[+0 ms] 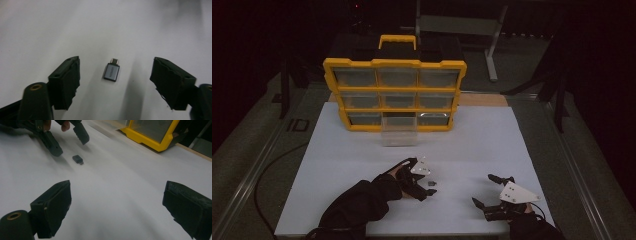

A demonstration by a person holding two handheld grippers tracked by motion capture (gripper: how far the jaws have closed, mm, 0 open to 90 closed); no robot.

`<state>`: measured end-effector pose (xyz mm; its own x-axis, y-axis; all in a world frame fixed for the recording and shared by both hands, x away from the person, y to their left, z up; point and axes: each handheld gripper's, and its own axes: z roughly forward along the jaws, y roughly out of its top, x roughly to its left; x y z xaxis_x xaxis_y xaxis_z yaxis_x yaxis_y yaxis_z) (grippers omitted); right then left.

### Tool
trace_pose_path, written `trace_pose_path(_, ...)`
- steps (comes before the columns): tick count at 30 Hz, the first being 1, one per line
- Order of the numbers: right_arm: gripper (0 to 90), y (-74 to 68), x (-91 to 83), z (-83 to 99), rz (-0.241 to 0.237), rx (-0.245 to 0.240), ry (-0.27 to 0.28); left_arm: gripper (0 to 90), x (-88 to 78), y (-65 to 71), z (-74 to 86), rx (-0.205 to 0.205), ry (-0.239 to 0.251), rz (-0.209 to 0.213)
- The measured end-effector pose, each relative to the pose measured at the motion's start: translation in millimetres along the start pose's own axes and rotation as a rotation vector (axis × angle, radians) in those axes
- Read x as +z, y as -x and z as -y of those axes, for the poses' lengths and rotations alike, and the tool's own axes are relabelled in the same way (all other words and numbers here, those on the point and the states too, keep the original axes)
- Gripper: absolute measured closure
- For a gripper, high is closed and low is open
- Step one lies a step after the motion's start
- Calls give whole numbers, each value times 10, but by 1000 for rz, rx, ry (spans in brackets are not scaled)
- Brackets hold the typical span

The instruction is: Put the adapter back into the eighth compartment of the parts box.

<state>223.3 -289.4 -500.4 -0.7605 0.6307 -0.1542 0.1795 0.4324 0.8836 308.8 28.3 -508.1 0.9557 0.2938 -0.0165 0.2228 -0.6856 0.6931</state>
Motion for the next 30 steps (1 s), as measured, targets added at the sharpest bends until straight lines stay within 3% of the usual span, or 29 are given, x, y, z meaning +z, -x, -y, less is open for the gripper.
trace_pose_path(6,83,0,0,0,0,0,0,333,44,4,15,20,-19,-24)
trace_pose_path(12,83,-4,0,0,-3,0,-2,489,65,-8,-7,32,-32,-5)
trace_pose_path(16,83,-3,0,0,-2,-2,-2,532,79,-13,-12,25,-32,-18)
trace_pose_path(23,83,-3,-5,-4,1,-3,4,553,126,-1,-26,26,-49,-2)
trace_pose_path(26,83,-6,-4,-3,-1,-3,2,620,131,-10,-31,13,-46,2)
trace_pose_path(30,83,-3,-5,-3,-1,-1,3,645,139,-21,-38,18,-45,0)
